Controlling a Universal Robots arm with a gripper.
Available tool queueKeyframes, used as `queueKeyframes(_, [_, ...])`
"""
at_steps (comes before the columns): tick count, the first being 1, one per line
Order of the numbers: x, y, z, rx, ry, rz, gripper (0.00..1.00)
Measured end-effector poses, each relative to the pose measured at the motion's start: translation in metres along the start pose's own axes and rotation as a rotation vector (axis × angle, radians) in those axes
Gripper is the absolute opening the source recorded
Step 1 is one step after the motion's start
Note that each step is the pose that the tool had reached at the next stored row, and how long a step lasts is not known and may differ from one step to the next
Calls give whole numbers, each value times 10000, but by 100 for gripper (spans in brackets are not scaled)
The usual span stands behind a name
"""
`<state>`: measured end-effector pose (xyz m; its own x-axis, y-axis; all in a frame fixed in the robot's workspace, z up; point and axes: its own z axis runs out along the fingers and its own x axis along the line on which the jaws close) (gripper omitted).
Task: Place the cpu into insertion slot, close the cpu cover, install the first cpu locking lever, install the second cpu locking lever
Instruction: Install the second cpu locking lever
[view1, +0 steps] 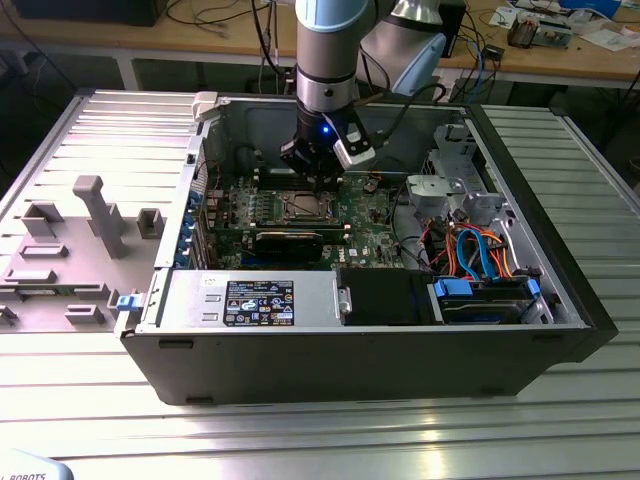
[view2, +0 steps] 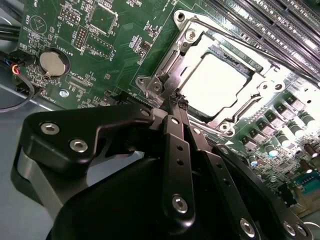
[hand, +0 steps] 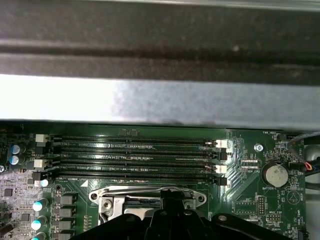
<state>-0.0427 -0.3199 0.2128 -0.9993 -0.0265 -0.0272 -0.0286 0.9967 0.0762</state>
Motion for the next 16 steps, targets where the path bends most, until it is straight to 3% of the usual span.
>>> queueKeyframes(4, [0,-2,-8,18,0,-2,11])
queueKeyframes(11, [-2,2,-77,118,2,-4,11])
queueKeyframes(16, [0,-51,-82,132,4,-3,11])
